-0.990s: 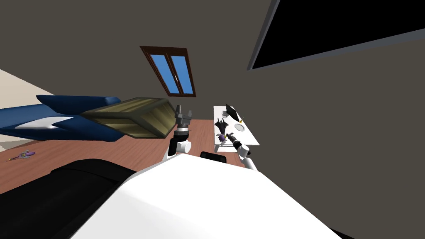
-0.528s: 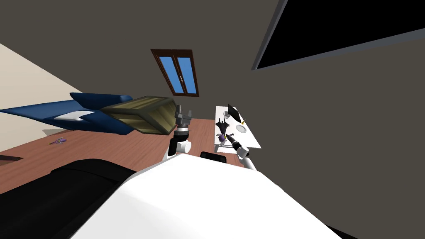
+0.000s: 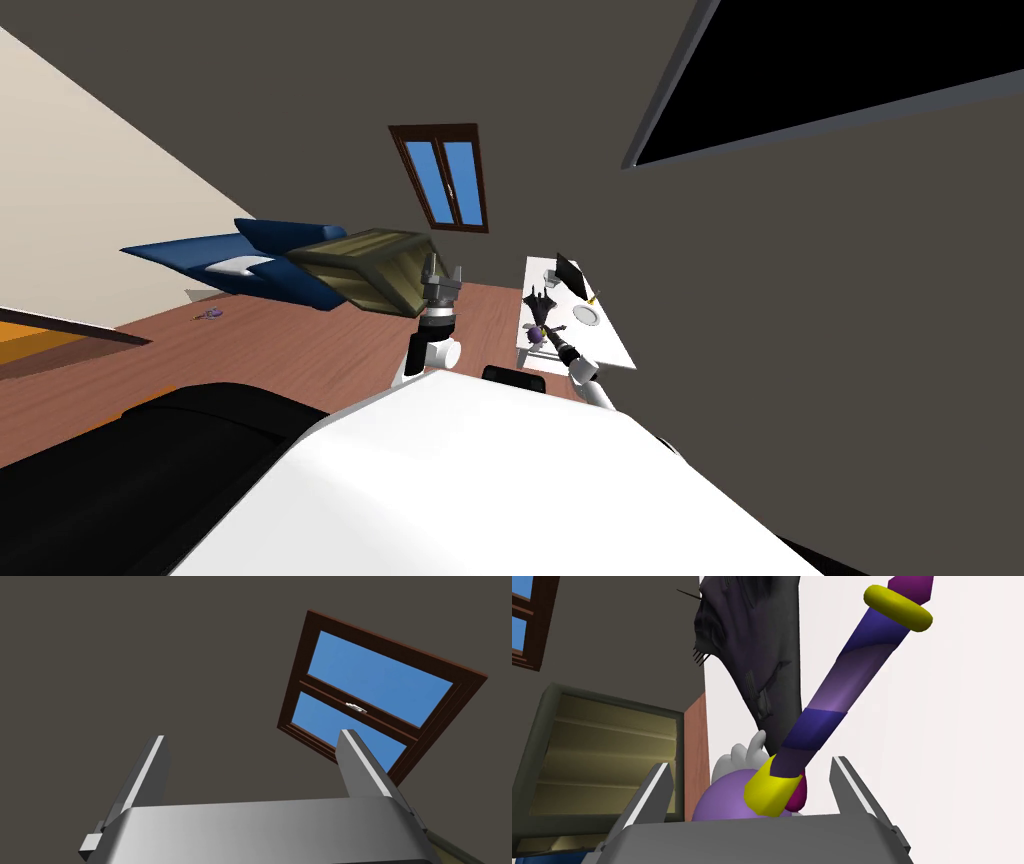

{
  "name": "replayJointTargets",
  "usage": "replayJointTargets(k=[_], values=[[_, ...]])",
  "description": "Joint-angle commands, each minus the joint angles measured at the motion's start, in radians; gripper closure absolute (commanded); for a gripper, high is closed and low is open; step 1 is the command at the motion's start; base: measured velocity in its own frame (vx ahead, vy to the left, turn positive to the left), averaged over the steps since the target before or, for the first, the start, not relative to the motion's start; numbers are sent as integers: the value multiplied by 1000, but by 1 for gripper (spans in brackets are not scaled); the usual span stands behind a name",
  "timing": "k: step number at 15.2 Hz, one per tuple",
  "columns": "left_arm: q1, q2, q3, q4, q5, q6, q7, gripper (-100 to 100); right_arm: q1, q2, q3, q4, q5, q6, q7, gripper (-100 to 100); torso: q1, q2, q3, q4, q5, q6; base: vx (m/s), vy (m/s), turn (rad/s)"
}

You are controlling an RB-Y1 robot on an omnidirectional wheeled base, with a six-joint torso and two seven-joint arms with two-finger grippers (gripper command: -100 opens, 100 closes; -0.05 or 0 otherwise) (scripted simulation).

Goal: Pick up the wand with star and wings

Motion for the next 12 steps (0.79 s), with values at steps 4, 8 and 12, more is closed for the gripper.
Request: replayJointTargets(k=[4,8,12], values=[[0,0,0,0,0,0,0,0,5,17,-15,44,-45,32,27,-100,1,-1,-1,0,0,0,39,-31,101],[0,0,0,0,0,0,0,0,5,16,-15,47,-44,30,25,100,6,-3,-2,0,1,0,57,16,-24],[0,0,0,0,0,0,0,0,4,17,-15,47,-45,31,22,100,6,0,1,1,3,0,3,1,3]])
